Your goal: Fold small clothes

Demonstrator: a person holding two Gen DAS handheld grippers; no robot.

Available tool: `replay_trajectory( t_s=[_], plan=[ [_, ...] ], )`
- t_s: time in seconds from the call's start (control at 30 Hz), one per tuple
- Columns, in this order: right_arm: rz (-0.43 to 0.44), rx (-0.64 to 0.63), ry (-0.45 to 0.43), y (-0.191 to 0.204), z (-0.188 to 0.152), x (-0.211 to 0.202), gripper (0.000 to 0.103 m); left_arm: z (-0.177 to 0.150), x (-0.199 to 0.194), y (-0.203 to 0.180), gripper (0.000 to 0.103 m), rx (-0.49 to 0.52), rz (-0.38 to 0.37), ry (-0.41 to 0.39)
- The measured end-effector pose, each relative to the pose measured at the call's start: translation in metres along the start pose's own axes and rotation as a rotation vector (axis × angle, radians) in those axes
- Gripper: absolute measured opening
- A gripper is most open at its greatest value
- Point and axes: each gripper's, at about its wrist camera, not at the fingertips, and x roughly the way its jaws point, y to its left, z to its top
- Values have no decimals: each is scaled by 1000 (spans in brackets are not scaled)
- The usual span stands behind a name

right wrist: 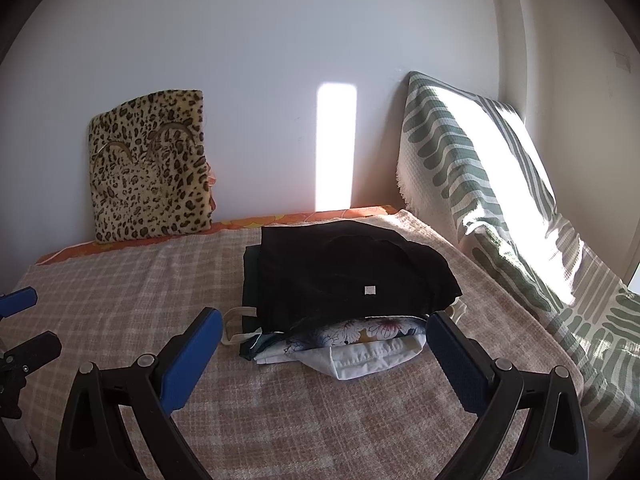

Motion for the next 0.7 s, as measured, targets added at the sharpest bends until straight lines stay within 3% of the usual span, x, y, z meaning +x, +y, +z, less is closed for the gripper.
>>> replay_trajectory(
  t_s=[0.7],
  plan=[
    [-10,9,-1,0,-2,0,103,-1,-2,-1,102,4,-1,-1]
  ],
)
